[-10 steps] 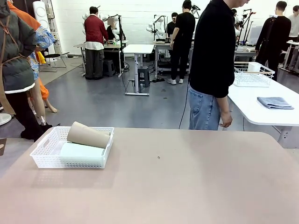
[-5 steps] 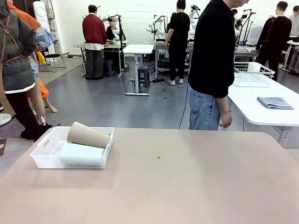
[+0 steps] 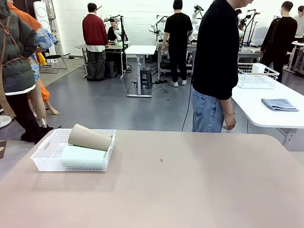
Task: Clean and organize the cups into the basket.
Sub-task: Move the Organizing basket back to the left side of the table.
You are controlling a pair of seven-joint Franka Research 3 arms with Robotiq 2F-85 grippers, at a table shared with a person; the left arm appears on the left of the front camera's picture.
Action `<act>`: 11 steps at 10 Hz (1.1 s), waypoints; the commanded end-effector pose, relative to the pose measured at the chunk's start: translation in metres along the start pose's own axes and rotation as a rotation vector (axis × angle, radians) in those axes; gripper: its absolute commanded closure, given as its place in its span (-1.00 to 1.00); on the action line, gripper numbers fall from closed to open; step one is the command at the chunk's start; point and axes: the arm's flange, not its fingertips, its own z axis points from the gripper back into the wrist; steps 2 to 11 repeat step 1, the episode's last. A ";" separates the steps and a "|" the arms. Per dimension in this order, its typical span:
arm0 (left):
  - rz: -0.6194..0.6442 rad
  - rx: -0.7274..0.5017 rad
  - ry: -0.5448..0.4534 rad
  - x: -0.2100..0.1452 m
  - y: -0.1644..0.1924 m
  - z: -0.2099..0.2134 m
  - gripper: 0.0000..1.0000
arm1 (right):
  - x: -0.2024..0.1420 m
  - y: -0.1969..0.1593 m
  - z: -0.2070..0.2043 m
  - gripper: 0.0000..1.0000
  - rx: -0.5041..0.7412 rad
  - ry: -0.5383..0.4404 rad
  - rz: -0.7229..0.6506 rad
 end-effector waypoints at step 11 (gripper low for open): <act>0.003 0.014 -0.006 -0.002 -0.003 0.000 -1.00 | -0.001 0.001 -0.003 -1.00 -0.008 -0.004 -0.013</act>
